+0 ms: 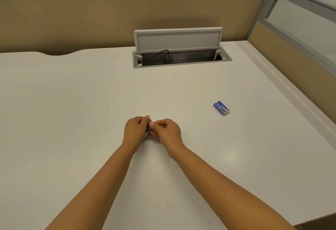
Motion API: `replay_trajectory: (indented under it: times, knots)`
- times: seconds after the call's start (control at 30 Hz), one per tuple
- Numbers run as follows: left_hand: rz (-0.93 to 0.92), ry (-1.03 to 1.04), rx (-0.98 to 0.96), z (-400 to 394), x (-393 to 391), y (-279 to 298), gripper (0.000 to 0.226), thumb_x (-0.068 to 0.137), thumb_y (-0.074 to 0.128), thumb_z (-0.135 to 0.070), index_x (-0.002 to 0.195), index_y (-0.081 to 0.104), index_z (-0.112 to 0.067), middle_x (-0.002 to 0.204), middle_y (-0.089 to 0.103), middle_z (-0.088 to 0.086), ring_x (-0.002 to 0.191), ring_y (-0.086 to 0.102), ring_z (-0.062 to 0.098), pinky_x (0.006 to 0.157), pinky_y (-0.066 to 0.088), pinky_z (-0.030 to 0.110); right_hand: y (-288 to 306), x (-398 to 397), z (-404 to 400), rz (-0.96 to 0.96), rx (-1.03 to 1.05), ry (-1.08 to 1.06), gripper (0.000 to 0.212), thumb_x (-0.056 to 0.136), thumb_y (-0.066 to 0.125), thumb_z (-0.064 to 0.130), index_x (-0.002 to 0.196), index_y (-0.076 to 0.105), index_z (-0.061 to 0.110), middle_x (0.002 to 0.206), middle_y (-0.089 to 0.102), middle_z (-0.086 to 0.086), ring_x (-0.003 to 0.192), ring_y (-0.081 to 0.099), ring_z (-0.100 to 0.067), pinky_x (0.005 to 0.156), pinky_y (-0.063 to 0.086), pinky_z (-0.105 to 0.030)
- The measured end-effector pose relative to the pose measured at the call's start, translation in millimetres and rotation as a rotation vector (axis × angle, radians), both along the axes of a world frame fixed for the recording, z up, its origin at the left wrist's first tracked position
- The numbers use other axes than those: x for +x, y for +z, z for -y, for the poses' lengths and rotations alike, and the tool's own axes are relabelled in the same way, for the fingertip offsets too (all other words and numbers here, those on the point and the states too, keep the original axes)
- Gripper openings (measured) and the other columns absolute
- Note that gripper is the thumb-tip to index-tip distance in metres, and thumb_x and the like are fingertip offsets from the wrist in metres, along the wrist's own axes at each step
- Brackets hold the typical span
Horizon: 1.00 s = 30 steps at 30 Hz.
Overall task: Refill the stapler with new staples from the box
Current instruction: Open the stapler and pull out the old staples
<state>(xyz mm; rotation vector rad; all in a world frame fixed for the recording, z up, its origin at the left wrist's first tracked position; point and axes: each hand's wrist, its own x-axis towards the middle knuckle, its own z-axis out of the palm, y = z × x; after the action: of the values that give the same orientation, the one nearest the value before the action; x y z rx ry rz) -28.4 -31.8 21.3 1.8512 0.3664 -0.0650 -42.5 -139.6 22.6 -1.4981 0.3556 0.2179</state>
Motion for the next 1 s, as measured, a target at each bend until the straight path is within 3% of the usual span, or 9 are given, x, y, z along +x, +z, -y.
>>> replay_trajectory:
  times: [0.1, 0.33, 0.57, 0.8, 0.9, 1.0]
  knots:
    - [0.005, 0.025, 0.052, -1.3, 1.5, -3.8, 0.042, 0.094, 0.049, -0.025, 0.075, 0.063, 0.01, 0.055, 0.05, 0.006, 0.057, 0.045, 0.02, 0.063, 0.038, 0.032, 0.2, -0.6, -2.5, 0.01, 0.001, 0.011, 0.017, 0.082, 0.068, 0.02, 0.09, 0.062, 0.006, 0.078, 0.067, -0.004, 0.051, 0.061, 0.001, 0.051, 0.047, -0.008]
    - [0.008, 0.012, 0.162, -0.3, 5.0, -9.8, 0.044, 0.095, 0.046, -0.025, 0.054, 0.049, -0.01, 0.05, 0.047, 0.003, 0.051, 0.043, 0.019, 0.058, 0.036, 0.03, -0.8, 0.1, -5.0, 0.027, -0.057, 0.009, 0.02, 0.084, 0.066, 0.022, 0.092, 0.061, 0.005, 0.075, 0.066, -0.002, 0.058, 0.062, -0.005, 0.057, 0.051, -0.01]
    - [0.008, 0.004, 0.283, 1.9, 8.0, -12.1, 0.047, 0.096, 0.043, -0.025, 0.051, 0.041, -0.013, 0.05, 0.044, 0.001, 0.049, 0.039, 0.016, 0.05, 0.029, 0.028, -2.8, 1.8, -8.0, 0.02, -0.073, 0.005, 0.015, 0.084, 0.063, 0.021, 0.09, 0.06, 0.007, 0.077, 0.067, -0.002, 0.067, 0.064, -0.011, 0.072, 0.054, -0.025]
    - [0.011, 0.002, 0.392, 2.5, 10.8, -12.1, 0.049, 0.097, 0.04, -0.024, 0.048, 0.039, -0.015, 0.049, 0.044, 0.0, 0.05, 0.039, 0.017, 0.049, 0.027, 0.028, -7.2, 5.3, -11.6, 0.019, -0.102, -0.016, 0.017, 0.082, 0.063, 0.023, 0.09, 0.06, 0.008, 0.097, 0.069, -0.014, 0.091, 0.066, -0.029, 0.086, 0.054, -0.039]
    - [0.012, 0.005, 0.422, 6.2, 10.6, -11.5, 0.05, 0.097, 0.039, -0.024, 0.048, 0.04, -0.016, 0.049, 0.045, -0.001, 0.049, 0.04, 0.015, 0.048, 0.027, 0.027, -8.6, 5.2, -12.6, 0.031, -0.093, -0.034, 0.016, 0.081, 0.064, 0.023, 0.088, 0.06, 0.009, 0.093, 0.069, -0.014, 0.086, 0.067, -0.026, 0.081, 0.055, -0.036]
    - [-0.037, 0.06, 0.357, 4.8, 13.3, -11.3, 0.047, 0.097, 0.037, -0.022, 0.055, 0.052, -0.01, 0.056, 0.056, 0.004, 0.058, 0.051, 0.026, 0.054, 0.039, 0.03, -8.5, 2.3, -12.1, 0.048, -0.089, -0.069, 0.011, 0.082, 0.063, 0.022, 0.083, 0.059, 0.012, 0.082, 0.065, -0.006, 0.07, 0.06, -0.013, 0.064, 0.05, -0.016]
